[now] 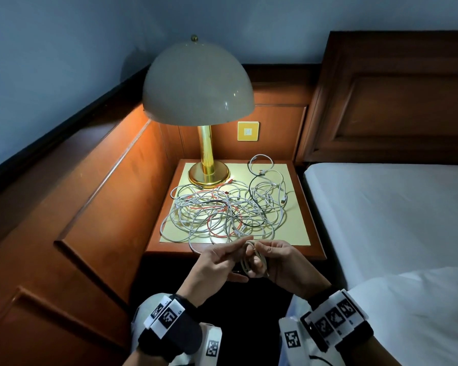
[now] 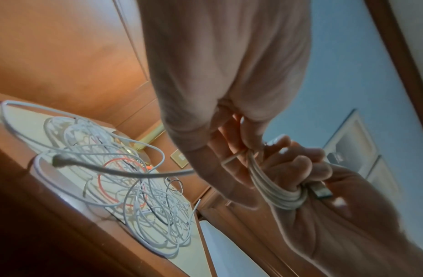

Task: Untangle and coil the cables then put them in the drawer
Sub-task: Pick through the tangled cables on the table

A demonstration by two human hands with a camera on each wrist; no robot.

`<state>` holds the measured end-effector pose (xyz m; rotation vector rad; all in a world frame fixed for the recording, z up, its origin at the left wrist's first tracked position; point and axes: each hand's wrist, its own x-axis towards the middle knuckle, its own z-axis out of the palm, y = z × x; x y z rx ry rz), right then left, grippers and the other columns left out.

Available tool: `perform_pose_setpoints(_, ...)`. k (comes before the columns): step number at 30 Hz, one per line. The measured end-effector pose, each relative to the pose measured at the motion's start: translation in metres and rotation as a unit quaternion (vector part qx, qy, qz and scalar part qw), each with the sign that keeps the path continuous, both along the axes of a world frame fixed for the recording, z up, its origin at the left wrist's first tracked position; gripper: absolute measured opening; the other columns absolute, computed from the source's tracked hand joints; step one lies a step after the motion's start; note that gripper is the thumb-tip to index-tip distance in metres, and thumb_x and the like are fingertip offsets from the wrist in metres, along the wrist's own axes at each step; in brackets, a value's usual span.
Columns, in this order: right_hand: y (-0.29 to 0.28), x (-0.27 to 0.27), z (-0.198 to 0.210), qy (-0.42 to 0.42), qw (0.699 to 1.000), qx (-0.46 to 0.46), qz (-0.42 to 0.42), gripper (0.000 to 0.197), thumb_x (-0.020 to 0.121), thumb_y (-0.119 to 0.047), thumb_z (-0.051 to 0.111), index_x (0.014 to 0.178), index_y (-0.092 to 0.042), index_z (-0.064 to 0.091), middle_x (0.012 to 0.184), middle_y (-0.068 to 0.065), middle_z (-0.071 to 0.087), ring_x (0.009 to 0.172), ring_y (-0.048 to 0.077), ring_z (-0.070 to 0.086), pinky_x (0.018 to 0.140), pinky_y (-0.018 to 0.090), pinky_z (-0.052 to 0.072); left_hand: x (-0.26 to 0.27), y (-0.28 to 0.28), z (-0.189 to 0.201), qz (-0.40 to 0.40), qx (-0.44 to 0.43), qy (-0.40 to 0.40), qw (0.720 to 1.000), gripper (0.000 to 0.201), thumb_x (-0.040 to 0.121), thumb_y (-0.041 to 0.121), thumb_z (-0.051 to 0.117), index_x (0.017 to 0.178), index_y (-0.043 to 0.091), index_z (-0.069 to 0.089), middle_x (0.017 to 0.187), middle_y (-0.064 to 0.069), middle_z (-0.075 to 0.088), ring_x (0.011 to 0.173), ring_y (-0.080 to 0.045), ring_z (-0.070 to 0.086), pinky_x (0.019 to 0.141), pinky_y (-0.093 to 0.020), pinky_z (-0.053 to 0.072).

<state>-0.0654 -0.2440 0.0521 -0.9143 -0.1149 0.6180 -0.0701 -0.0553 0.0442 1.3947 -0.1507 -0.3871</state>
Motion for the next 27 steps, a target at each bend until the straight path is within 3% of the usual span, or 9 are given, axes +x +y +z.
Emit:
perform_pose_setpoints(3,0.001,0.0,0.002,0.0,0.999,-0.034,-0.005,0.022,0.102,-0.015,0.053,0.1,0.004,0.065,0.083,0.014,0.053,0.066,0.013,0.057,0.07,0.027,0.057,0.001,-0.003,0.0,0.048,0.039,-0.021,0.998,0.037,0.097,-0.008,0.054,0.123,0.013,0.071,0.109,-0.002,0.077,0.093,-0.016,0.074,0.067,-0.032,0.063)
perform_pose_setpoints(6,0.003,-0.003,0.003,-0.025,0.989,-0.128,-0.068,0.021,0.105,-0.011,0.049,0.096,0.002,0.062,0.077,0.011,0.055,0.064,0.012,0.054,0.069,0.026,0.052,-0.001,-0.003,-0.001,0.102,0.057,-0.036,0.992,0.028,0.094,-0.004,0.062,0.116,0.008,0.074,0.1,-0.001,0.079,0.086,-0.012,0.073,0.056,-0.026,0.06)
perform_pose_setpoints(10,0.003,-0.01,-0.001,-0.118,0.951,-0.243,-0.151,0.012,0.102,-0.01,0.055,0.113,-0.004,0.059,0.077,0.005,0.066,0.072,0.015,0.063,0.075,0.036,0.056,-0.004,-0.007,-0.004,0.137,0.102,-0.062,0.983,0.025,0.092,0.001,0.067,0.111,0.014,0.078,0.092,0.001,0.079,0.064,-0.007,0.066,0.043,-0.022,0.05)
perform_pose_setpoints(13,0.007,-0.013,-0.006,-0.175,0.919,-0.29,-0.203,0.006,0.102,-0.008,0.055,0.105,-0.007,0.06,0.076,0.007,0.063,0.068,0.017,0.059,0.065,0.029,0.053,-0.003,-0.008,-0.004,0.12,0.104,-0.061,0.985,0.021,0.093,0.01,0.069,0.112,0.017,0.078,0.089,-0.002,0.079,0.055,-0.005,0.058,0.042,-0.021,0.046)
perform_pose_setpoints(17,0.011,-0.012,-0.012,-0.161,0.923,-0.264,-0.227,0.013,0.103,-0.017,0.056,0.103,-0.006,0.063,0.078,0.007,0.066,0.07,0.018,0.06,0.067,0.03,0.052,-0.004,-0.012,-0.001,0.142,0.077,-0.064,0.985,0.018,0.092,0.006,0.07,0.107,0.01,0.078,0.089,0.001,0.079,0.073,-0.006,0.071,0.058,-0.018,0.053)
perform_pose_setpoints(20,0.012,-0.007,-0.024,-0.014,0.959,-0.148,-0.241,0.033,0.105,-0.033,0.049,0.11,-0.005,0.066,0.087,0.013,0.067,0.07,0.018,0.06,0.065,0.03,0.05,-0.002,-0.011,-0.001,0.184,0.046,-0.048,0.981,0.019,0.09,0.006,0.072,0.108,0.005,0.077,0.09,-0.005,0.079,0.073,-0.013,0.073,0.054,-0.019,0.053)
perform_pose_setpoints(22,0.018,-0.007,-0.035,0.052,0.962,-0.167,-0.21,0.038,0.107,-0.036,0.043,0.113,-0.007,0.066,0.089,0.015,0.067,0.065,0.018,0.06,0.06,0.028,0.049,0.0,-0.011,0.002,0.205,0.013,-0.027,0.978,0.019,0.089,0.005,0.072,0.107,0.004,0.076,0.09,-0.009,0.079,0.071,-0.014,0.071,0.052,-0.018,0.051)
perform_pose_setpoints(24,0.031,-0.013,-0.045,0.067,0.968,-0.217,-0.102,0.035,0.106,-0.04,0.042,0.113,-0.014,0.066,0.087,0.013,0.067,0.062,0.018,0.059,0.057,0.026,0.047,0.0,-0.014,0.006,0.207,-0.019,-0.009,0.978,0.018,0.089,0.003,0.071,0.106,0.004,0.076,0.09,-0.012,0.078,0.07,-0.016,0.07,0.052,-0.019,0.051)
perform_pose_setpoints(27,0.057,-0.024,-0.047,0.115,0.976,-0.18,0.043,0.034,0.107,-0.041,0.039,0.109,-0.017,0.063,0.09,0.016,0.069,0.073,0.025,0.067,0.067,0.031,0.054,-0.004,-0.02,0.01,0.188,-0.04,0.003,0.981,0.019,0.09,0.002,0.069,0.108,0.003,0.075,0.089,-0.012,0.078,0.064,-0.01,0.068,0.049,-0.02,0.05)
